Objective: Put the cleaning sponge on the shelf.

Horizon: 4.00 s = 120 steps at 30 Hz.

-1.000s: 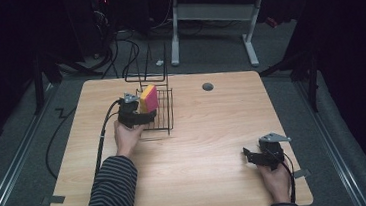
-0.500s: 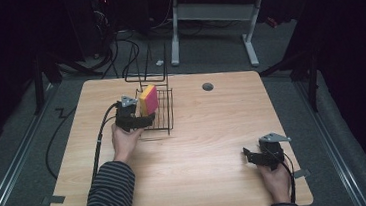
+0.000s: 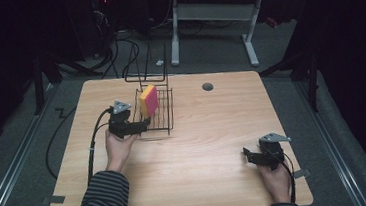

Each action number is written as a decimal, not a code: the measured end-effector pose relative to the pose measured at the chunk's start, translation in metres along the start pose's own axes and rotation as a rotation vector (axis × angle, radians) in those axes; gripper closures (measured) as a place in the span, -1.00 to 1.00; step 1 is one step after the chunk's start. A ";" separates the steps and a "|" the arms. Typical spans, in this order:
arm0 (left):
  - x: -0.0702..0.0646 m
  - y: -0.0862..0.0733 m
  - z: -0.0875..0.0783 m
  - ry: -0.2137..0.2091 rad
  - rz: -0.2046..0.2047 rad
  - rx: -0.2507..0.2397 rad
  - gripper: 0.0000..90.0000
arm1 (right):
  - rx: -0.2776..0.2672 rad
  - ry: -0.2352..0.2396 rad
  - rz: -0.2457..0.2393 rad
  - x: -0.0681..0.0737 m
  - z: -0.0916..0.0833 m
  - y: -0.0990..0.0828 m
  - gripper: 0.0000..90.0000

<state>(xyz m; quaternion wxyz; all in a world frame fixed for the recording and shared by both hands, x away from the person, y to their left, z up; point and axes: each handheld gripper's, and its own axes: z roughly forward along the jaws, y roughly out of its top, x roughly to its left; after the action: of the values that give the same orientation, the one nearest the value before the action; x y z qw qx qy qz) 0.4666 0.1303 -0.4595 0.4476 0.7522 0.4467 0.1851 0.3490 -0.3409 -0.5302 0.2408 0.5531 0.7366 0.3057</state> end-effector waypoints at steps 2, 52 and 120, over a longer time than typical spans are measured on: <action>0.001 -0.001 -0.004 0.002 0.001 -0.006 -0.69 | 0.000 0.000 0.000 0.000 0.000 0.000 -0.42; 0.015 -0.016 -0.074 0.023 -0.067 -0.105 -0.66 | 0.000 0.000 0.000 0.000 0.000 0.000 -0.42; 0.026 -0.083 -0.088 0.065 -0.141 -0.046 -0.63 | 0.000 0.000 0.000 0.000 0.000 0.000 -0.42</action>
<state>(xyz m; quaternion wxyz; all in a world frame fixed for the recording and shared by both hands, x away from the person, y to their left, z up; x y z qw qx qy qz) 0.3787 0.2137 -0.4852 0.4620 0.7021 0.5084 0.1875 0.3490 -0.3408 -0.5302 0.2410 0.5532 0.7365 0.3056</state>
